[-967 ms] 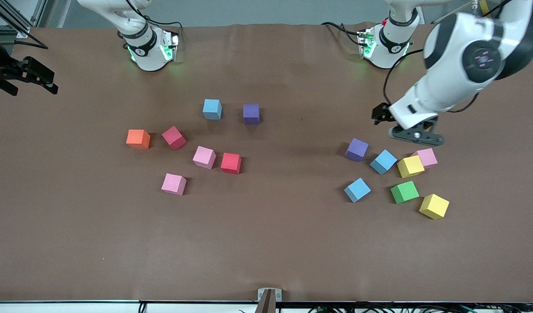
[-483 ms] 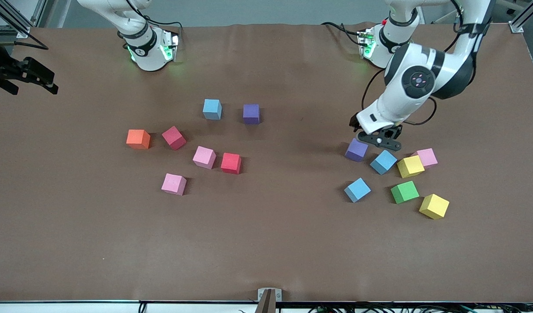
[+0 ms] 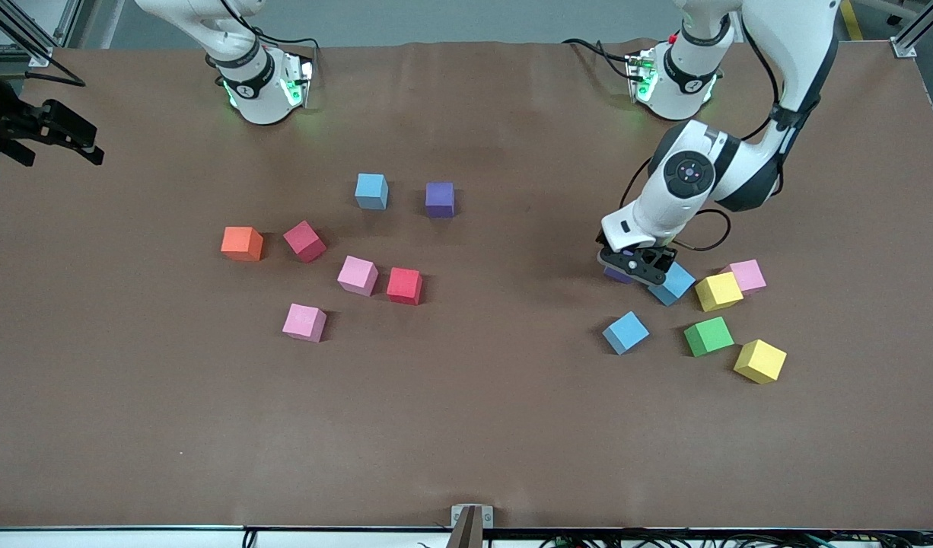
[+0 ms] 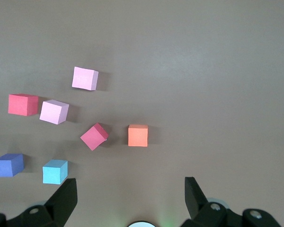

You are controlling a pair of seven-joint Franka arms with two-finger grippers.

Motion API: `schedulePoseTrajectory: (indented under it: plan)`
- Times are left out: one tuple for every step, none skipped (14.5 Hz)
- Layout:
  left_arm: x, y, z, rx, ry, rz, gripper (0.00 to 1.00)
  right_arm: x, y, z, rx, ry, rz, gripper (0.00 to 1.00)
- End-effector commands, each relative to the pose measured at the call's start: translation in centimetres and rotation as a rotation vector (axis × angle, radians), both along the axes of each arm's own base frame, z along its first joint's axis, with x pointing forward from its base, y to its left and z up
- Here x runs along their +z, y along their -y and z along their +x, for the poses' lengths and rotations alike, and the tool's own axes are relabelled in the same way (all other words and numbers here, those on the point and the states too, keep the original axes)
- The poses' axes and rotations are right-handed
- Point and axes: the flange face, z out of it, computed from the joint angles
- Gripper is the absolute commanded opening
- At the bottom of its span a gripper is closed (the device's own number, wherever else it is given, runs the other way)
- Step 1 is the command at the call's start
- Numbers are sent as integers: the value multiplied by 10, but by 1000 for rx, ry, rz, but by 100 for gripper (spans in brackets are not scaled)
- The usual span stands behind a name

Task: Arrange 11 blocks into digit 3
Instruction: 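Lower the left gripper and grasp the purple cube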

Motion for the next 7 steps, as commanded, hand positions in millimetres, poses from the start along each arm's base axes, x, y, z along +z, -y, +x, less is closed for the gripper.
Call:
schedulePoseTrajectory:
  plan:
    - [-6, 0, 1, -27, 11, -10, 100, 6, -1, -6, 10, 12, -2, 100]
    - [-7, 0, 0, -27, 10, -9, 100, 7, -1, -6, 14, 12, -2, 100]
    - [-10, -1, -2, -27, 4, -8, 100, 7, 0, -6, 28, 12, -5, 100]
    - [-10, -2, -2, -27, 4, -7, 100, 7, 1, -6, 33, 12, -5, 100]
    - [-10, -2, -2, -27, 3, -7, 100, 7, 3, -6, 33, 12, -4, 100]
    - [-11, -2, -2, -26, 3, -8, 100, 7, 3, -6, 33, 12, -3, 100]
    - [-12, -2, -2, -25, 2, -10, 100, 7, 2, -6, 34, 11, -3, 100]
